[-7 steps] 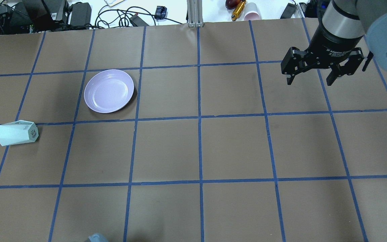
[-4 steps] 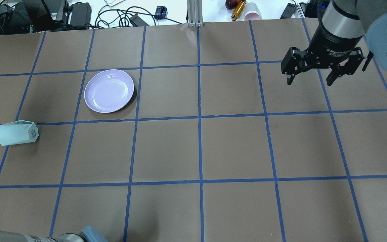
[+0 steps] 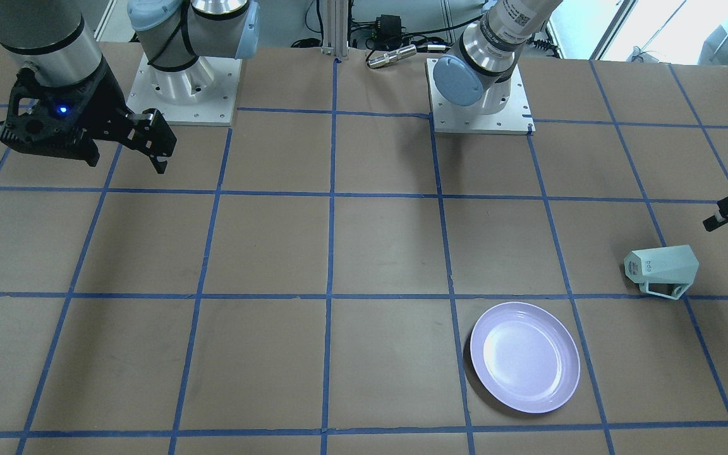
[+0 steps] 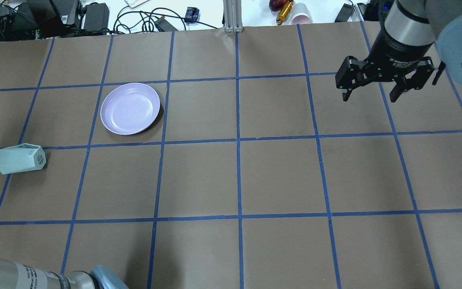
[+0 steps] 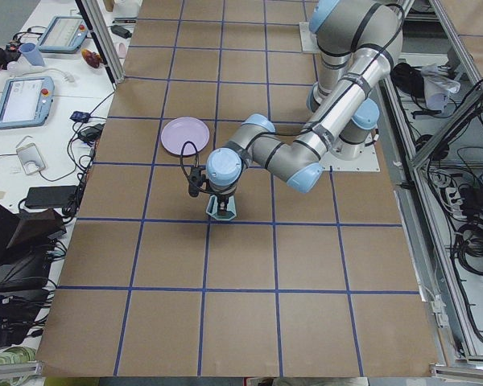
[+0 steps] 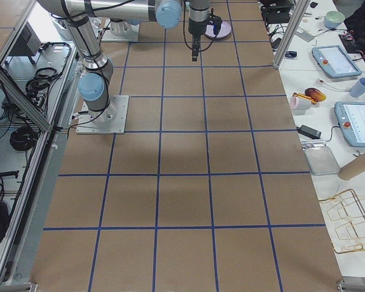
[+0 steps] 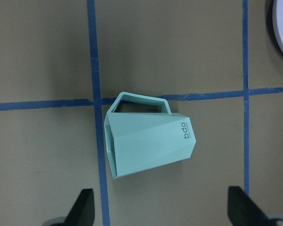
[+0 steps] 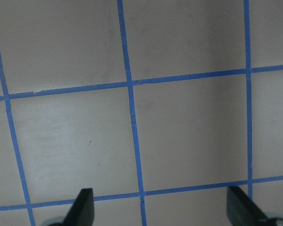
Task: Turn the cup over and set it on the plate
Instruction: 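Lower the left gripper onto the green cup's open end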
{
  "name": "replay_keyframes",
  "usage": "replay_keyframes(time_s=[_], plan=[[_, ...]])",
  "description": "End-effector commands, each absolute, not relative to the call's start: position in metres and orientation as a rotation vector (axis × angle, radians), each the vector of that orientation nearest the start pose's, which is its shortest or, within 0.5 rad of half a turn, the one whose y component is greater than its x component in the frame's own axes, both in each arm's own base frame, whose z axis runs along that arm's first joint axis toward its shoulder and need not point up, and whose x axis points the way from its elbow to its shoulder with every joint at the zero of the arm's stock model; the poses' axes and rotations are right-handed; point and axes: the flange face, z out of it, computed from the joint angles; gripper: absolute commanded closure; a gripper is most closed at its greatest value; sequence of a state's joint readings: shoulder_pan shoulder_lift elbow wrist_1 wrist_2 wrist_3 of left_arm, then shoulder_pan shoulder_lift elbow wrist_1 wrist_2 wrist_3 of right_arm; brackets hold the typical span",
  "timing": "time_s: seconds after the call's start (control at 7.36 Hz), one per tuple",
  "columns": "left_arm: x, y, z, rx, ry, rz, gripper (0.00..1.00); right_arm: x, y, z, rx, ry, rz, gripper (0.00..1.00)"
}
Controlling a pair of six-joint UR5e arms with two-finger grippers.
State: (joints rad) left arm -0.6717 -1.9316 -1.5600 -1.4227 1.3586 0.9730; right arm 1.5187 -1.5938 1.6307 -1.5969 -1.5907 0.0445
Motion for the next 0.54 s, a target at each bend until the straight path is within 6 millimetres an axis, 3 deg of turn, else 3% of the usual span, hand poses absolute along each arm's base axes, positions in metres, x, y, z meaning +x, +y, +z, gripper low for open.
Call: replay_keyframes(time_s=[0.0, 0.41], plan=[[0.377, -0.503, 0.275, 0.177, 3.500, -0.174, 0.00, 0.106, -0.487, 0.472, 0.152, 3.156, 0.017, 0.00], [0.385, -0.506, 0.248, 0.246, 3.529, -0.156, 0.00, 0.106, -0.487, 0.472, 0.152, 3.156, 0.017, 0.00]])
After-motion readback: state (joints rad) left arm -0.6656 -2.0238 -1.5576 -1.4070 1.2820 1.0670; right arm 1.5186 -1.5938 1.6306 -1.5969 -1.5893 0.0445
